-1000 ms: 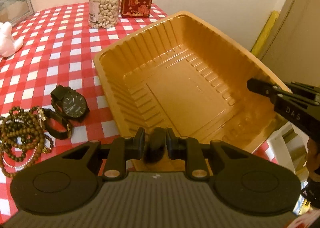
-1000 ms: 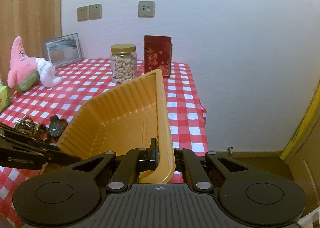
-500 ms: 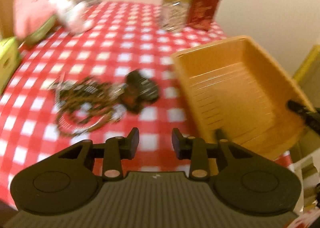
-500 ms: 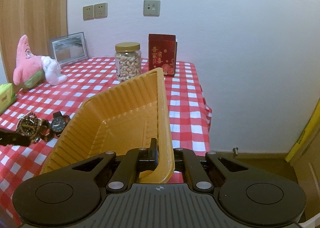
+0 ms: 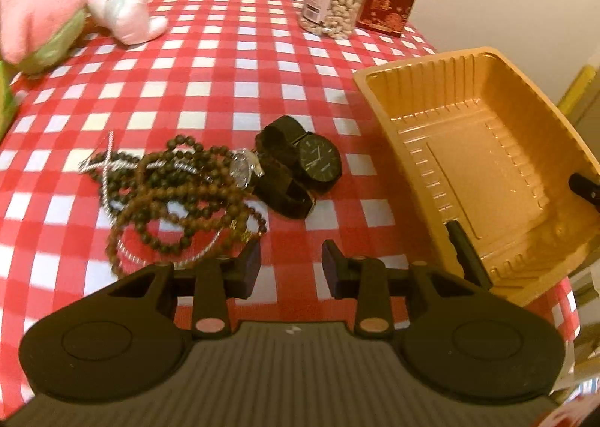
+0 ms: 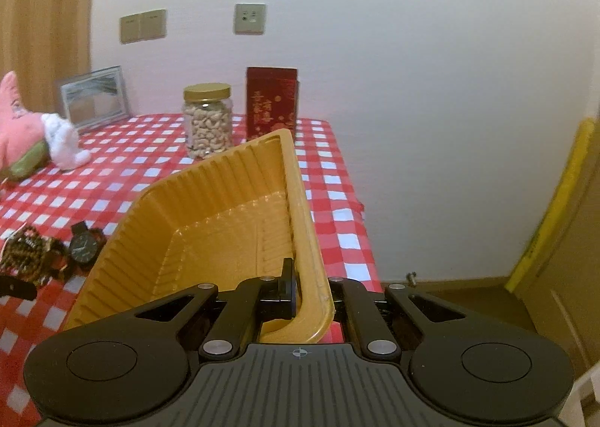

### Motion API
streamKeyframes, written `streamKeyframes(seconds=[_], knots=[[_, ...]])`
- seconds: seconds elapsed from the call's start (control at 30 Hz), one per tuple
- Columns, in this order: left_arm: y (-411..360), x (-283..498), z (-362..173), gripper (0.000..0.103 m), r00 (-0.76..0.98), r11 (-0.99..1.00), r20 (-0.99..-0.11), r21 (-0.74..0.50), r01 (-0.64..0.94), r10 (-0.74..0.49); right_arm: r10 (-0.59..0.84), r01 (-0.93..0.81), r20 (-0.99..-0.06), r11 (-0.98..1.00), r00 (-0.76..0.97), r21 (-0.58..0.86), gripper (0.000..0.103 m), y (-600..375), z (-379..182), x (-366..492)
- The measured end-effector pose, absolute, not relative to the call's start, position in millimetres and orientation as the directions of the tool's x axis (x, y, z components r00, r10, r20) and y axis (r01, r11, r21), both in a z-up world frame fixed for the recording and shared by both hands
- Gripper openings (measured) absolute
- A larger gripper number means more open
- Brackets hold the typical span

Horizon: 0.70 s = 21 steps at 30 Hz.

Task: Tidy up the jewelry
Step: 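Grasp the silver-faced watch by its black strap with the left tool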

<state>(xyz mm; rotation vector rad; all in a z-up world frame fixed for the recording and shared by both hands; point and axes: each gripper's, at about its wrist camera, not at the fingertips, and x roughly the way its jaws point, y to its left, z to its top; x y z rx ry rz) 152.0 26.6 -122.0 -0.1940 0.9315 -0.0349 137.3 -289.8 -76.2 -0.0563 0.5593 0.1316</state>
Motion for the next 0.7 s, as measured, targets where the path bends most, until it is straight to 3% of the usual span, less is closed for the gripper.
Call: streamKeyframes(seconds=[0.3, 0.7], knots=[[43.8, 181.2, -136.4, 0.033, 0.558, 0.964, -0.801, -0.266, -0.01, -0.215, 0.005, -0.016, -0.523, 1.0, 0.852, -0.015, 0.005, -276.8, -77.9, 142.4], [62.1, 206.2, -145.2, 0.035, 0.569, 0.906, -0.777, -0.405, -0.126, -0.268, -0.017, -0.002, -0.537, 0.999, 0.843, -0.035, 0.005, -270.7, -77.1, 148.1]])
